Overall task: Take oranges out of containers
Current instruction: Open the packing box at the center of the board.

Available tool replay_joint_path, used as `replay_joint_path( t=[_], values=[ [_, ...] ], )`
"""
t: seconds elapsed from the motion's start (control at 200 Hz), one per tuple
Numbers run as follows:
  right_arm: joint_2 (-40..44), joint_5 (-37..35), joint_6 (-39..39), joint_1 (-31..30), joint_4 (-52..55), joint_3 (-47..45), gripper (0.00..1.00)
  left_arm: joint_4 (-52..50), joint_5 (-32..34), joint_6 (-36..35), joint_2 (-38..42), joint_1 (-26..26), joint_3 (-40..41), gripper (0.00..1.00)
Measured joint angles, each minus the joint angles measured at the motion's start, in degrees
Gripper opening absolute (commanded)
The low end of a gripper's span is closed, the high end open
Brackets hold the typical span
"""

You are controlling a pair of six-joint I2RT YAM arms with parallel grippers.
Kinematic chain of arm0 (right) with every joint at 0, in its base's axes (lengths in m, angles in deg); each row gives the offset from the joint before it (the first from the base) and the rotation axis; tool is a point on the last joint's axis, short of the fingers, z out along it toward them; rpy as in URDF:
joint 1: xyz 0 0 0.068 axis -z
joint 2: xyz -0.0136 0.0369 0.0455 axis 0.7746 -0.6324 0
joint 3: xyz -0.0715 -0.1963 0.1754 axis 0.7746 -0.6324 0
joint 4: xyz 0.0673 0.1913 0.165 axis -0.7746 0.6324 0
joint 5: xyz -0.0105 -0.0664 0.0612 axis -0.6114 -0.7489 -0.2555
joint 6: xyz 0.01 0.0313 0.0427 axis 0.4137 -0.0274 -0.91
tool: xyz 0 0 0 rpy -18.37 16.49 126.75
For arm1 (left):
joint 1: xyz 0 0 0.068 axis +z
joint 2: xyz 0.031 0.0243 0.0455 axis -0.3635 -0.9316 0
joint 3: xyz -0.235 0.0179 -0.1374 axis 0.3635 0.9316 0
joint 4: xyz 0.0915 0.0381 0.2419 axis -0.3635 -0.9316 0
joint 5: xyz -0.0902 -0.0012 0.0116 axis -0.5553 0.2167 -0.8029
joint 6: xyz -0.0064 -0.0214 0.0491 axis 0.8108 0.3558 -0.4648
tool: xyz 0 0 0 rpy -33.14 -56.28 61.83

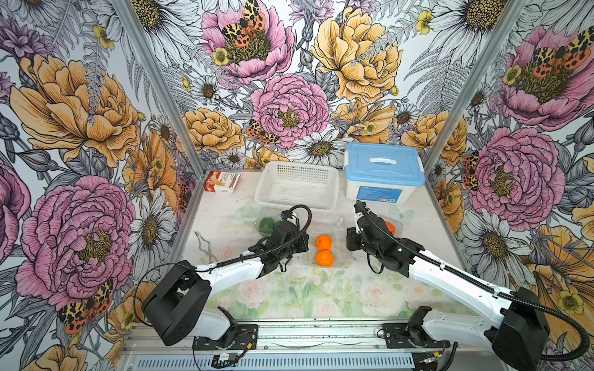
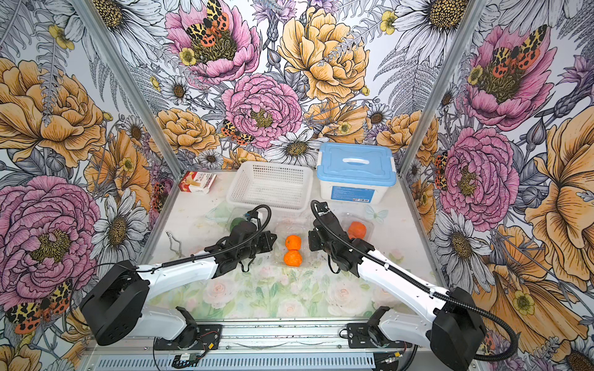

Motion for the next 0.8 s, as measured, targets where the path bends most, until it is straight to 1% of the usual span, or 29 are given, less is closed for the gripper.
replay_joint_path(
  t=[0.1,0.15,0.18,0.3,0.51,0.54,0.566,0.656,0.691,0.736,0.801],
  values=[
    [-0.9,0.5,0.1,0.8,0.2,0.3,0.40,-0.3,-1.4,-1.3,0.0,2.1,-0.4,0.00],
    [-1.2,0.8,0.2,1.0,0.3,0.6,0.46,-0.5,-2.2,-1.9,-0.3,3.0,-1.0,0.00],
    [-1.2,1.0,0.2,1.0,0.4,0.9,0.47,-0.7,-2.8,-2.3,-0.7,3.5,-1.5,0.00],
    [-0.9,1.0,-0.9,1.0,0.5,1.8,0.51,-1.0,-5.4,-4.2,-2.0,5.0,-3.2,0.00],
    [0.6,-0.1,-4.0,1.0,0.6,2.3,0.52,-1.3,-8.7,-6.3,-2.1,7.1,-3.3,0.00],
    [0.6,-0.1,-4.5,1.0,0.6,2.5,0.52,-1.2,-8.9,-6.6,-2.1,7.6,-3.3,0.08],
    [0.6,-0.1,-4.9,1.0,0.6,2.6,0.52,-1.2,-9.1,-6.8,-2.1,8.1,-3.3,0.13],
    [0.6,0.0,-5.7,1.0,0.6,3.0,0.53,-0.7,-10.2,-7.4,-2.1,10.0,-3.3,0.15],
    [0.6,0.0,-6.0,1.0,0.6,3.1,0.54,-0.4,-10.6,-7.4,-2.1,10.5,-3.3,0.16],
    [0.6,0.2,-6.3,1.0,0.6,3.3,0.57,-0.1,-11.2,-7.6,-2.2,11.1,-3.3,0.19],
    [0.6,0.2,-6.6,1.0,0.6,3.3,0.58,0.3,-11.8,-7.8,-2.8,11.4,-3.3,0.24]
  ],
)
